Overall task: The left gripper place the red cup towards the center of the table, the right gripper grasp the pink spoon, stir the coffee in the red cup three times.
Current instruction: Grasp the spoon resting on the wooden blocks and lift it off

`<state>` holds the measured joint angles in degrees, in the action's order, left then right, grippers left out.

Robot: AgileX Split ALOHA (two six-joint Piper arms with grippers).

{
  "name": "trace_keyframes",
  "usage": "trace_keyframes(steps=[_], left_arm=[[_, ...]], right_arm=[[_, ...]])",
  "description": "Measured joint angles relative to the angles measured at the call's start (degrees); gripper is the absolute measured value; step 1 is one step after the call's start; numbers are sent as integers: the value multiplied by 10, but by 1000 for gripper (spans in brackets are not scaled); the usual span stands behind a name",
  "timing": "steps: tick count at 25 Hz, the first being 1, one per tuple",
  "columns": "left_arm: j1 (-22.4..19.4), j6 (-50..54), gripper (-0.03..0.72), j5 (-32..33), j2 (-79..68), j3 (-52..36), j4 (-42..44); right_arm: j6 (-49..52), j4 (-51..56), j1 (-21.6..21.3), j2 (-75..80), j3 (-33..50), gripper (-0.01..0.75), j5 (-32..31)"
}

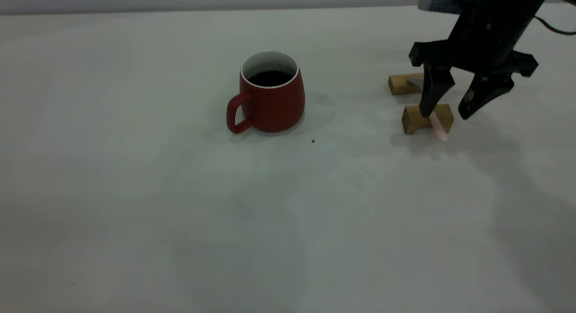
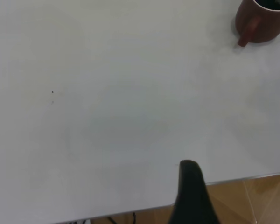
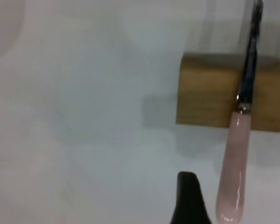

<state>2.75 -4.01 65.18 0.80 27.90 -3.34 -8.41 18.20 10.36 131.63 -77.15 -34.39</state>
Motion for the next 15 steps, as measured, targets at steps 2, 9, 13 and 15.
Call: trace_keyframes(steps=[2, 9, 13, 15], left_arm=[[0, 1, 586, 0, 0, 0, 0], [0, 1, 586, 0, 0, 0, 0], [0, 1, 586, 0, 0, 0, 0], [0, 1, 586, 0, 0, 0, 0]], right_arm=[[2, 0, 0, 10, -2, 580, 0], [3, 9, 0, 46, -3, 580, 16], [2, 12, 0, 65, -4, 578, 34], [1, 12, 0, 66, -4, 547, 35]])
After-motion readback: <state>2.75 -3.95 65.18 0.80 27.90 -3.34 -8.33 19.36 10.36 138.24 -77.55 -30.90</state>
